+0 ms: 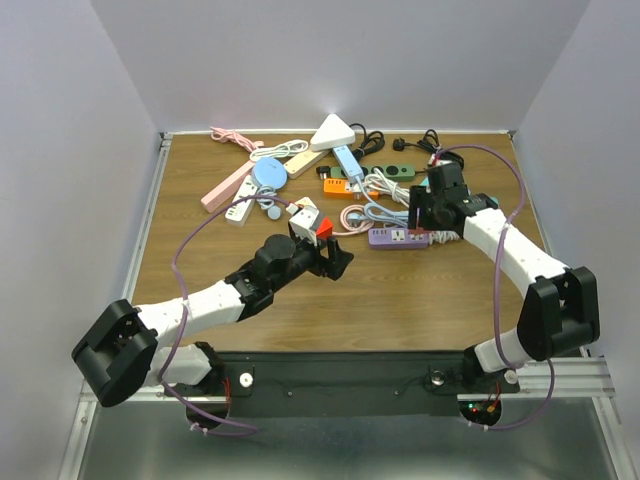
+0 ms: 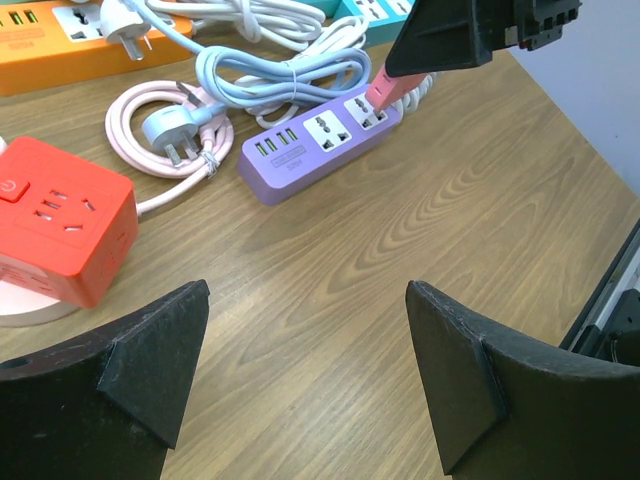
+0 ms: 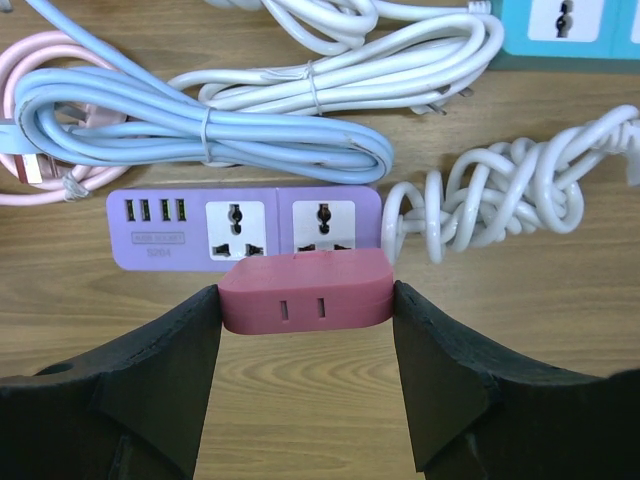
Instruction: Insert the plug
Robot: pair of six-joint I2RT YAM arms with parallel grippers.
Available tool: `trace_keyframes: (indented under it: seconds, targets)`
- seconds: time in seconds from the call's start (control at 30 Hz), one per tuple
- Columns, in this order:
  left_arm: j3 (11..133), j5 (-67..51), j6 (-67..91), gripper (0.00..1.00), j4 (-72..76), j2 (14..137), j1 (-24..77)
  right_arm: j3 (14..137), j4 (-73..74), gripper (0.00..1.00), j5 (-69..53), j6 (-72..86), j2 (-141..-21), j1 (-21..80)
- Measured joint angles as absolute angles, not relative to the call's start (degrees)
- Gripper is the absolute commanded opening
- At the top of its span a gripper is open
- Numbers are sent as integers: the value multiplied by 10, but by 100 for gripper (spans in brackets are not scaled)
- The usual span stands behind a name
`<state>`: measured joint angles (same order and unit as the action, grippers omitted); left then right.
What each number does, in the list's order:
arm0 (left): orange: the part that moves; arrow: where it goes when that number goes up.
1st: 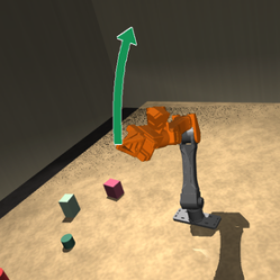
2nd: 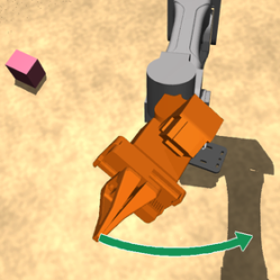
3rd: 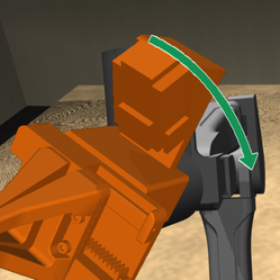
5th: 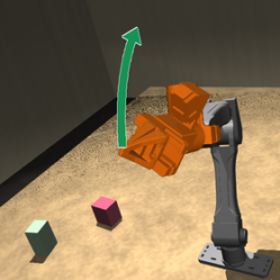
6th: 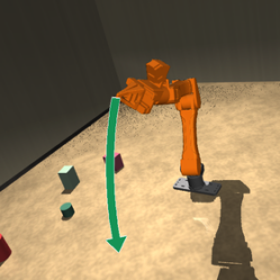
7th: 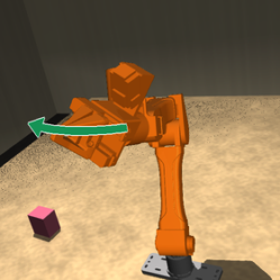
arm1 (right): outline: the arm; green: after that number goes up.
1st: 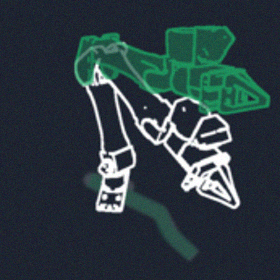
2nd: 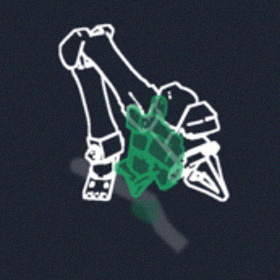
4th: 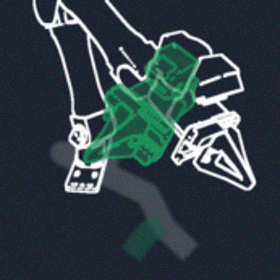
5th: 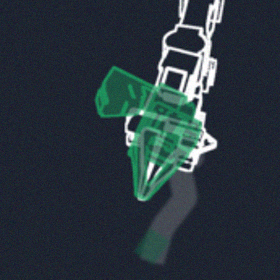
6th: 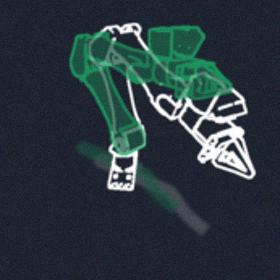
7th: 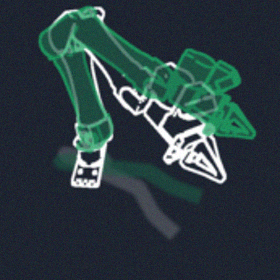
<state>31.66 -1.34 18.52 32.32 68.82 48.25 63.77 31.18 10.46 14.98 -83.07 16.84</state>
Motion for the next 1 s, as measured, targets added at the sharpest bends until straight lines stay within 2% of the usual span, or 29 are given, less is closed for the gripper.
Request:
trace_keyframes:
  seconds: [1.0]
  targets:
    - [317,12,192,91,301,665,471,599,278,0,106,129,-831,168]
